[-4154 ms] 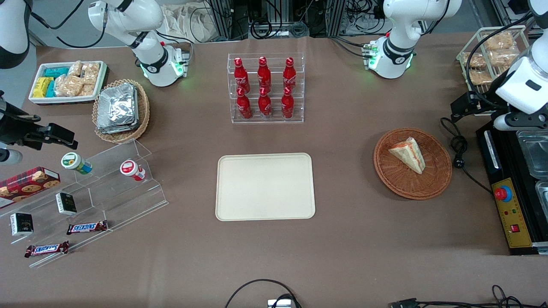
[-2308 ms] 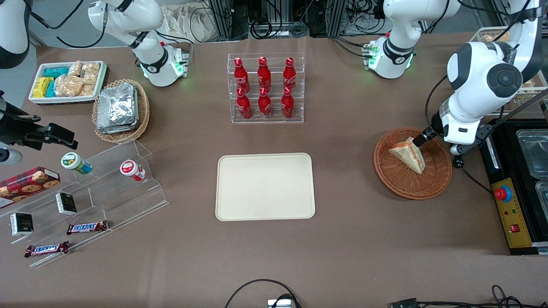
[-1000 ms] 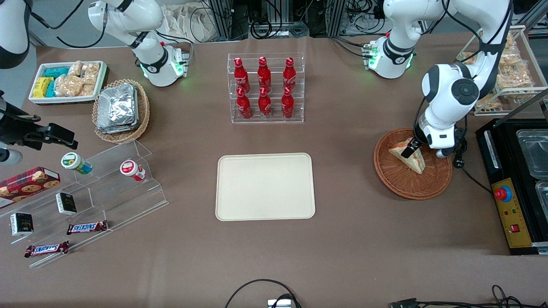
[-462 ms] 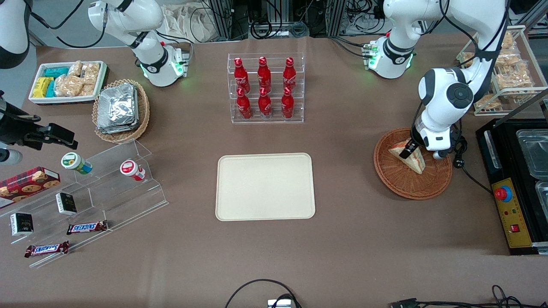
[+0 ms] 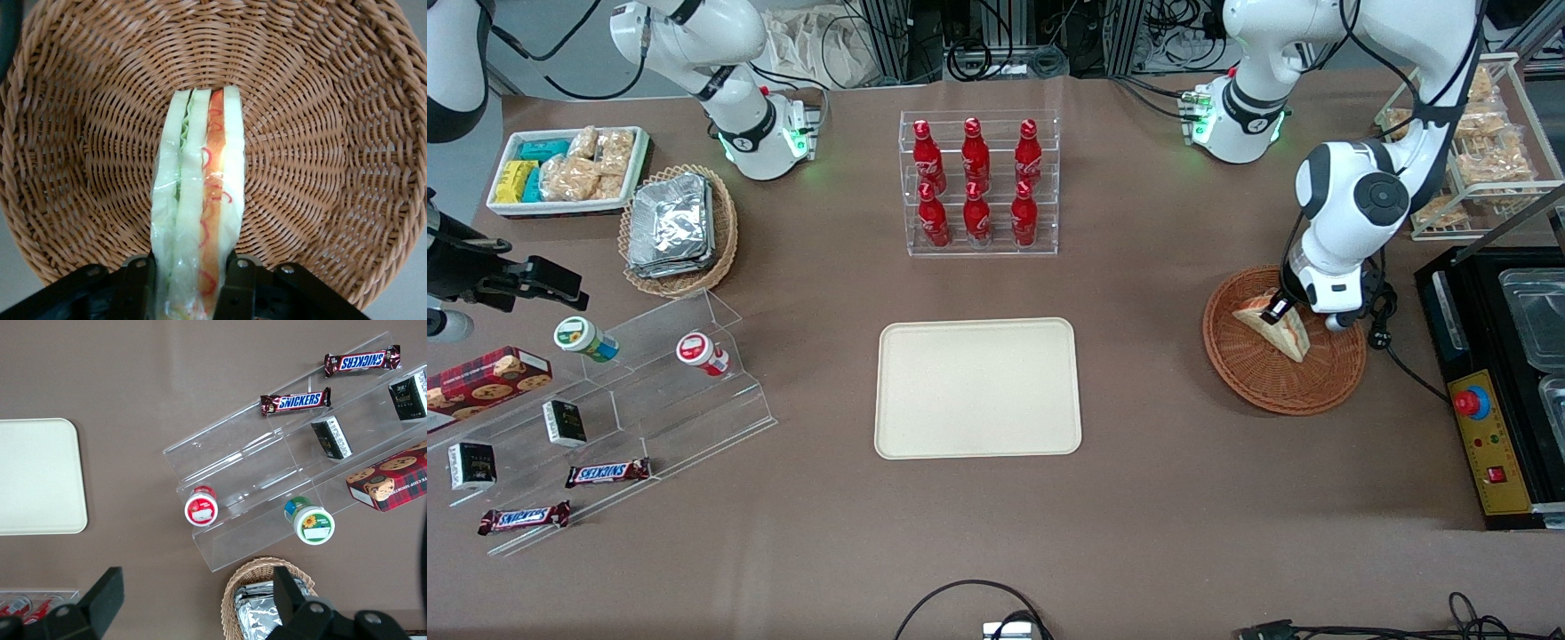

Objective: Place sandwich from basket to tray
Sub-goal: 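Lower the open left gripper around the sandwich and close it, then lift the held sandwich up out of the basket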

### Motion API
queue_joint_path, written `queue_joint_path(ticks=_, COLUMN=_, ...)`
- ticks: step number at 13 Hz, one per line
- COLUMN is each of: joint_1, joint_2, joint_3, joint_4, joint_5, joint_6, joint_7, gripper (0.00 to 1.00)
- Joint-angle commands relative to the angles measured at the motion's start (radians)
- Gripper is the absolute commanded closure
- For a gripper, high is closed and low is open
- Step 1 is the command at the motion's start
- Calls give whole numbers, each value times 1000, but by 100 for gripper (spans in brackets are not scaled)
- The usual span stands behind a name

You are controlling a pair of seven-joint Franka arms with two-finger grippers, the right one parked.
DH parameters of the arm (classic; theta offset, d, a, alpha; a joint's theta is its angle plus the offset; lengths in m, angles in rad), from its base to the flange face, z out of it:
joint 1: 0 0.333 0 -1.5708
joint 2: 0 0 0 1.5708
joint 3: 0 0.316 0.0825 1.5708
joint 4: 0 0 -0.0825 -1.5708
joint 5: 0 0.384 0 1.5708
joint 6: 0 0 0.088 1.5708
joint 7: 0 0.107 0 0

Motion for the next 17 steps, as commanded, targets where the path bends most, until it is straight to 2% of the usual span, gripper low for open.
queue_joint_path(ticks=1, joint_1=-2, joint_2=-70, joint_3=-6, joint_4=6, joint_5=18, joint_6=-74, joint_7=32, gripper=74)
queue_joint_path(ticks=6, joint_1=-2, joint_2=-153, joint_3=-9, joint_4=168, joint_5=18, joint_6=-373, joint_7=193, gripper=73)
queue_joint_path(ticks=10, joint_1=-17, joint_2=-114, joint_3=-44, joint_4=457, joint_5=17, joint_6=-667, joint_7=337, gripper=73)
queue_joint_path(ticks=12, joint_1=-22, joint_2=-101, joint_3=-60, joint_4=535, joint_5=15, joint_6=-714, joint_7=386, gripper=72)
queue_joint_path(ticks=17, joint_1=-22, joint_2=-89, joint_3=-97, joint_4=609, joint_5=11, joint_6=-729, joint_7=524, gripper=72)
